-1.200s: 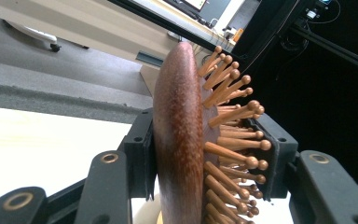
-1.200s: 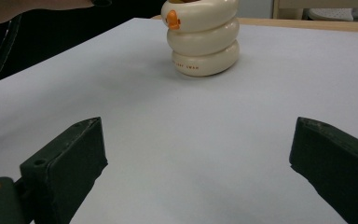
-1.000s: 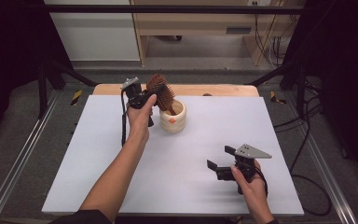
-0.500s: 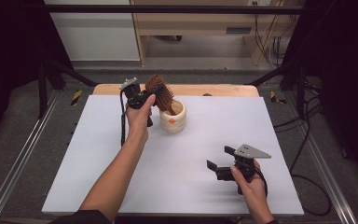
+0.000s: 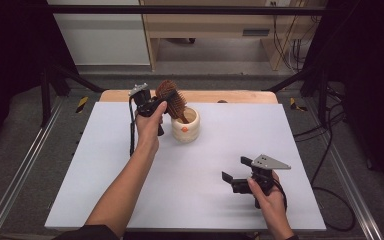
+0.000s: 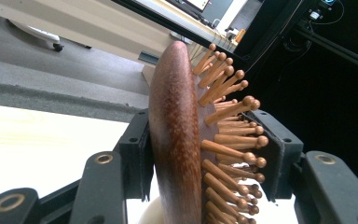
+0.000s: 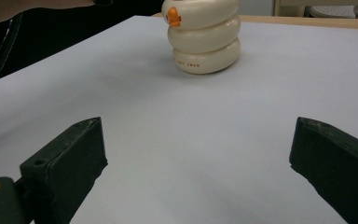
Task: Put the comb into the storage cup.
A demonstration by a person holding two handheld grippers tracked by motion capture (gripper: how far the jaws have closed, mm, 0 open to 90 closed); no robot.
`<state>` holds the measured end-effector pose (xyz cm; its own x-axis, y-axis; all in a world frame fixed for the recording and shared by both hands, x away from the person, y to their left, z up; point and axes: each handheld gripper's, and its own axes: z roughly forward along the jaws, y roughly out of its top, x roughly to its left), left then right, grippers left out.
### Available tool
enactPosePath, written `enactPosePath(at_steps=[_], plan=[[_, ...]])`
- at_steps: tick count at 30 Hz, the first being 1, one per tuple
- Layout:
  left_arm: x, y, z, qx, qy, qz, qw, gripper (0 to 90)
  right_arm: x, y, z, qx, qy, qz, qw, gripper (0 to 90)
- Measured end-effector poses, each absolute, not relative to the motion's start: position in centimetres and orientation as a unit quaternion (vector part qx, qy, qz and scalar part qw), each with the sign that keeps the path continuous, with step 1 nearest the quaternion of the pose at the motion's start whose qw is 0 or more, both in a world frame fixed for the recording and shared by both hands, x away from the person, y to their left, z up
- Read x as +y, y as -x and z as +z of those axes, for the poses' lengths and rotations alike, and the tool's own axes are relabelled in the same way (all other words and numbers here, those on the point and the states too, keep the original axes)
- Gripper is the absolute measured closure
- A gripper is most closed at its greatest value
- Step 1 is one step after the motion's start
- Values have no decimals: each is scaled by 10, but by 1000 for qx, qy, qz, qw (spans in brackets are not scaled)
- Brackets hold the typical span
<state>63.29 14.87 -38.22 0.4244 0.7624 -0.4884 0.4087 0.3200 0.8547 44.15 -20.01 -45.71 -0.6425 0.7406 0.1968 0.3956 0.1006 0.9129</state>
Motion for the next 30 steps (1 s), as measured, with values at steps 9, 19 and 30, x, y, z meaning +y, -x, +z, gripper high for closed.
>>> enactPosePath(at_steps=[9, 19, 30], plan=[[149, -633, -382, 518, -566, 141, 626, 442, -199, -441, -457, 724, -392, 545, 157, 38], [148, -632, -381, 515, -565, 154, 626, 410, -199, -441, -457, 726, -391, 544, 154, 38], [148, -630, -382, 511, -569, 166, 622, 383, -198, -441, -457, 727, -390, 544, 153, 38]])
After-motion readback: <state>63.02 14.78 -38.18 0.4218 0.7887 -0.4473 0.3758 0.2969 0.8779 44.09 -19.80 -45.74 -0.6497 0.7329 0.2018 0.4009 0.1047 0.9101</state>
